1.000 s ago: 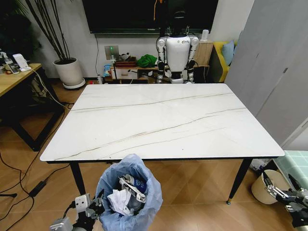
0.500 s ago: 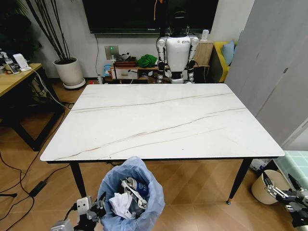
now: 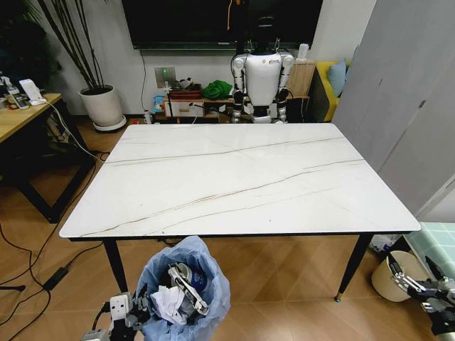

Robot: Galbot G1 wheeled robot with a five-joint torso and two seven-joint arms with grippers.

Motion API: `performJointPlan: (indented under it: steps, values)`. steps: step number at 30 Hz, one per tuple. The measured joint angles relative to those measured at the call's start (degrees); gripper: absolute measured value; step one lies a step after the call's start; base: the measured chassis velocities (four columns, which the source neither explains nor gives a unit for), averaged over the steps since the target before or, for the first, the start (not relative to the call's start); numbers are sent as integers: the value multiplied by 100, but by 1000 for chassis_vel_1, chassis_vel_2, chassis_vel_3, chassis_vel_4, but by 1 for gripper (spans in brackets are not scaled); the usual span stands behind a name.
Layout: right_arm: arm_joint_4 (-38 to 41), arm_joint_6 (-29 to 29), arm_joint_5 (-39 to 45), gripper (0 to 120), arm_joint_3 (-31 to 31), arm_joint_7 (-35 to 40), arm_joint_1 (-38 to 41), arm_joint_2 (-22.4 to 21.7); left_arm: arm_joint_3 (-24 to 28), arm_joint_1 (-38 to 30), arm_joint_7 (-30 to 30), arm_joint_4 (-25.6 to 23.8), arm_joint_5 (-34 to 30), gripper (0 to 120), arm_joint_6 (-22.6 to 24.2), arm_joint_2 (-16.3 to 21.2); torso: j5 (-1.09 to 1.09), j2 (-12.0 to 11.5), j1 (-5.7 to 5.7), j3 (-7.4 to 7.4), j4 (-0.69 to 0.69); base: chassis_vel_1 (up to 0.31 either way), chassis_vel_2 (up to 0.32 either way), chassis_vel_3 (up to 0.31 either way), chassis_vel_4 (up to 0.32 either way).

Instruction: Pick up the trash bin and place the trash from the table into it.

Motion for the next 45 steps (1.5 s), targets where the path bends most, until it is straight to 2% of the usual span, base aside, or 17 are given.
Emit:
performJointPlan:
  steps: [15,45]
  values:
    - [4,-2,5,100,-2,0,0,-2,36,-13,50,28,-24,0,8,59,0,-21,-10,-10,0,0,0,0,0]
    - [4,-2,7,100,-2,-1,0,-2,5,-21,106,23,-41,0,76,26,0,-1006,-462,-542,0,0,0,0,0]
